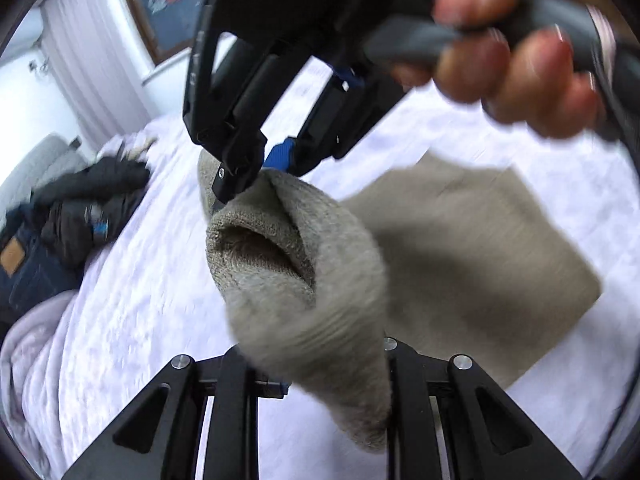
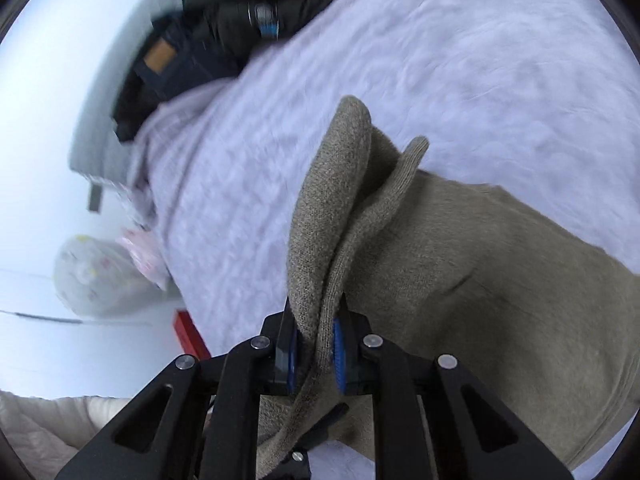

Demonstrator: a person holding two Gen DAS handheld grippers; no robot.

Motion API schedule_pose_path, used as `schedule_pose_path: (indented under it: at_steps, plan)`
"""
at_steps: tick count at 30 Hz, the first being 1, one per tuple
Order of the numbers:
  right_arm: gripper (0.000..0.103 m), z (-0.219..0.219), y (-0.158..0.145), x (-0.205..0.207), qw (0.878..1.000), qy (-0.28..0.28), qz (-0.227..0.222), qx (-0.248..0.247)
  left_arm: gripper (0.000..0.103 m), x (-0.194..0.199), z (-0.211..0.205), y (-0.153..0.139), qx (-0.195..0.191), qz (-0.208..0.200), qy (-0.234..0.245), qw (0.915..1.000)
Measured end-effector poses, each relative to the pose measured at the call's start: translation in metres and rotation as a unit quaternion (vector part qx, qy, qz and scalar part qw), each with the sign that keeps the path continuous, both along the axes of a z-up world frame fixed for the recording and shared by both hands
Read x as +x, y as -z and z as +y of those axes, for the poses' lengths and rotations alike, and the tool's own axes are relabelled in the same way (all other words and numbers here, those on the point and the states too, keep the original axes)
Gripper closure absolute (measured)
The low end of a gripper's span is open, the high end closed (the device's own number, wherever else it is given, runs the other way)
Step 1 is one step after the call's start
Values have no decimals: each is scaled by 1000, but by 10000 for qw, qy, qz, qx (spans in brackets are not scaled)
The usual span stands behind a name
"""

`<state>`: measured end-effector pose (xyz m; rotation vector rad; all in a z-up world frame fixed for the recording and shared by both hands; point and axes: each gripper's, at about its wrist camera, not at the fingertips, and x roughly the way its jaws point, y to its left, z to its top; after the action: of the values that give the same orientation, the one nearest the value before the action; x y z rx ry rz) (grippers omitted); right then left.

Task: Fold small clothes

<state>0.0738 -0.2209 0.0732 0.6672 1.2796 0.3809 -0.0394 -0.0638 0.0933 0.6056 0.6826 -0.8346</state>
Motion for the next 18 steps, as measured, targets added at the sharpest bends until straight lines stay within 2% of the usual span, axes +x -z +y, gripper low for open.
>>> schedule_pose_path:
  at_steps: [5, 9, 11, 13, 18]
  plan:
    - [88, -80, -35, -63, 9932, 821, -812, 167, 81, -40, -50, -26, -287, -129, 550, 9980]
    - [88, -134, -40, -125, 9818, 1554, -1052, 284, 81, -79, -91, -18, -179, -261, 1162, 9927]
    - [88, -161, -28, -160, 9757, 1939, -981, 270, 81, -99, -108, -3, -25, -206, 1454, 9892]
    - [88, -170, -6, -182, 9710, 2249, -785, 215, 81, -115, -121, 16, 183, -102, 1689, 9854]
    - [88, -202, 71, -231, 9584, 2844, -121, 231, 81, -146, -130, 66, 766, 84, 1988, 9770]
